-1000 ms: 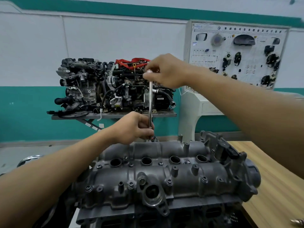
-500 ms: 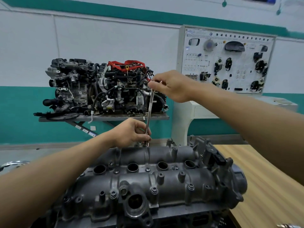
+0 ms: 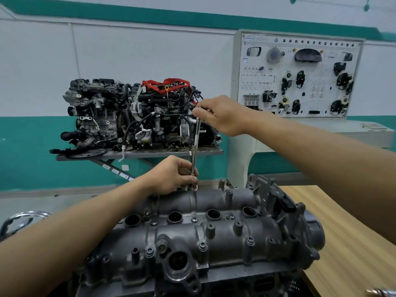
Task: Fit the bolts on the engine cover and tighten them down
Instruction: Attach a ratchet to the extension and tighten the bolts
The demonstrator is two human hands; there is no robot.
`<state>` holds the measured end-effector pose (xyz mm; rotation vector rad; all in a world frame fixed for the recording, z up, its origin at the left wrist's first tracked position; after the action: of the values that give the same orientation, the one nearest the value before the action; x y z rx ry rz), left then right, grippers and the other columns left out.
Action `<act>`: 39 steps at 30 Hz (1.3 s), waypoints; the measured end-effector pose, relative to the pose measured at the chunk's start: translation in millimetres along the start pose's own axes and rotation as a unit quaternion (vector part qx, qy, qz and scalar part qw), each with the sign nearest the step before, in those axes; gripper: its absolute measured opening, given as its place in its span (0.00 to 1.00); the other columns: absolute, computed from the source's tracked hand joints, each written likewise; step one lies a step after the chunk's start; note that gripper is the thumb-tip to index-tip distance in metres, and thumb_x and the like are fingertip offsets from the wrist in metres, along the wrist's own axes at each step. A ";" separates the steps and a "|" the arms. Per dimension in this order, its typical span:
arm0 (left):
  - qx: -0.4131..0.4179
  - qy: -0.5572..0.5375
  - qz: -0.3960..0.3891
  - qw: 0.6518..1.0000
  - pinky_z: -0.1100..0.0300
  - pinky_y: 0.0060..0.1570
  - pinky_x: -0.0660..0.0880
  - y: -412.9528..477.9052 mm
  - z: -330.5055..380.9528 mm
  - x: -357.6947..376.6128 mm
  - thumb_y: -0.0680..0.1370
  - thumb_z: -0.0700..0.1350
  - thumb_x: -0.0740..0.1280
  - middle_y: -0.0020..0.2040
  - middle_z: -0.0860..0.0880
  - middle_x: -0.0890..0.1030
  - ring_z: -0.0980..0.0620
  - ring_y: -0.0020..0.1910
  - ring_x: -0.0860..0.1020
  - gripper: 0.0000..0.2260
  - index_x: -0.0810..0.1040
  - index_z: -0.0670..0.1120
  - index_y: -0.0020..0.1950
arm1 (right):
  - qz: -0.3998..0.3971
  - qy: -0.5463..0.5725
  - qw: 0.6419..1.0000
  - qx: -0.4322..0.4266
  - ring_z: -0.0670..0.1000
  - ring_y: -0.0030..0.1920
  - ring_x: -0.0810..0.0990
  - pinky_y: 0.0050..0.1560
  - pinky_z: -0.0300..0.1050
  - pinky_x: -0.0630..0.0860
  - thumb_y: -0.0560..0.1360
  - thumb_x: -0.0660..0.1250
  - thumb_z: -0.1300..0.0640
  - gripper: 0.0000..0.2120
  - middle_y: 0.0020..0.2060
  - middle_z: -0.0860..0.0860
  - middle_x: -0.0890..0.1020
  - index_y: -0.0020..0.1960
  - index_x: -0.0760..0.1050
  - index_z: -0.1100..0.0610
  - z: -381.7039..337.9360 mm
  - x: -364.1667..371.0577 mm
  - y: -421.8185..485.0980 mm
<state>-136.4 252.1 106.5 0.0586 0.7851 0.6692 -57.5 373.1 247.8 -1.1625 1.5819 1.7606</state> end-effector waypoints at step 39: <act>-0.016 -0.001 0.029 0.999 0.64 0.35 0.77 -2.3 -0.8 2.9 0.80 0.42 0.69 0.42 0.41 0.87 0.51 0.34 0.79 0.09 0.83 0.36 0.48 | -0.067 -0.140 0.988 -0.001 0.54 0.30 0.68 0.33 0.47 0.66 0.79 0.65 0.41 0.25 0.27 0.53 0.71 0.31 0.67 0.57 -35.2 -14.5 19.4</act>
<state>-134.2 251.8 103.4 0.0531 0.7737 0.7361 -56.7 337.8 271.8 -0.9499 1.3062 1.7509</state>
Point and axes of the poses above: each hand's wrist, its own y-axis towards the middle knuckle, its own x-axis out of the palm, z = x × y, the point moved 5 cm from there along y, towards the middle knuckle
